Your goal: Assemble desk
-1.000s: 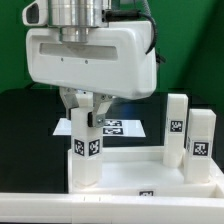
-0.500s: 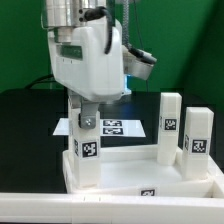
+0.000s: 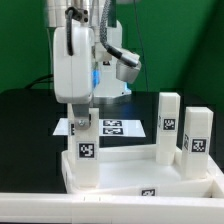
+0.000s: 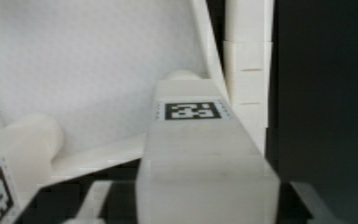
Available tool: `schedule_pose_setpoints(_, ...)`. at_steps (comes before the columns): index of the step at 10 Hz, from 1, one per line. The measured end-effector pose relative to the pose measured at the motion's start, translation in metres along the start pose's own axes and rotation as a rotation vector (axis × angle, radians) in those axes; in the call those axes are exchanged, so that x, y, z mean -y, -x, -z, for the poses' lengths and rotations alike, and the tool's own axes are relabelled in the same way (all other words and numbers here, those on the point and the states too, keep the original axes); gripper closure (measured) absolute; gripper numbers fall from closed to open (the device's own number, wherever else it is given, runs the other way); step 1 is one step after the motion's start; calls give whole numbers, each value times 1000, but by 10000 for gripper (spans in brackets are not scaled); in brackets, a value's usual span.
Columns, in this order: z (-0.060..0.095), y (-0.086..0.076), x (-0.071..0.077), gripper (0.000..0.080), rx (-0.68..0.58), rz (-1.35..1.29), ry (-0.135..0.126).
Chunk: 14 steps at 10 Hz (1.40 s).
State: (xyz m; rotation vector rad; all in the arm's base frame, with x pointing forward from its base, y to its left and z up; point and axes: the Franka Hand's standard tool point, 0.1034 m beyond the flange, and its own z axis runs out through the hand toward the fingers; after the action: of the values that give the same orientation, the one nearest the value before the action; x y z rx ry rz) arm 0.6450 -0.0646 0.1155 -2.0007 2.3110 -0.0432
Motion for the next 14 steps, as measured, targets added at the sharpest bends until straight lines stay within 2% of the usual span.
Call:
schedule_pose_setpoints(1, 0, 0, 0, 344, 0, 61, 0)
schedule_pose_setpoints(2, 0, 0, 0, 344, 0, 111, 1)
schedule_pose_setpoints(3, 0, 1, 0, 190, 1, 128, 3)
schedule_pose_setpoints(4, 0, 2, 0, 162, -2, 217, 4)
schedule_pose_setpoints(9, 0, 7, 1, 151, -5, 753, 4)
schedule_pose_setpoints(10, -1, 8, 2, 151, -16, 850, -6)
schedule_pose_setpoints(14, -1, 9, 1, 151, -24, 1164, 10)
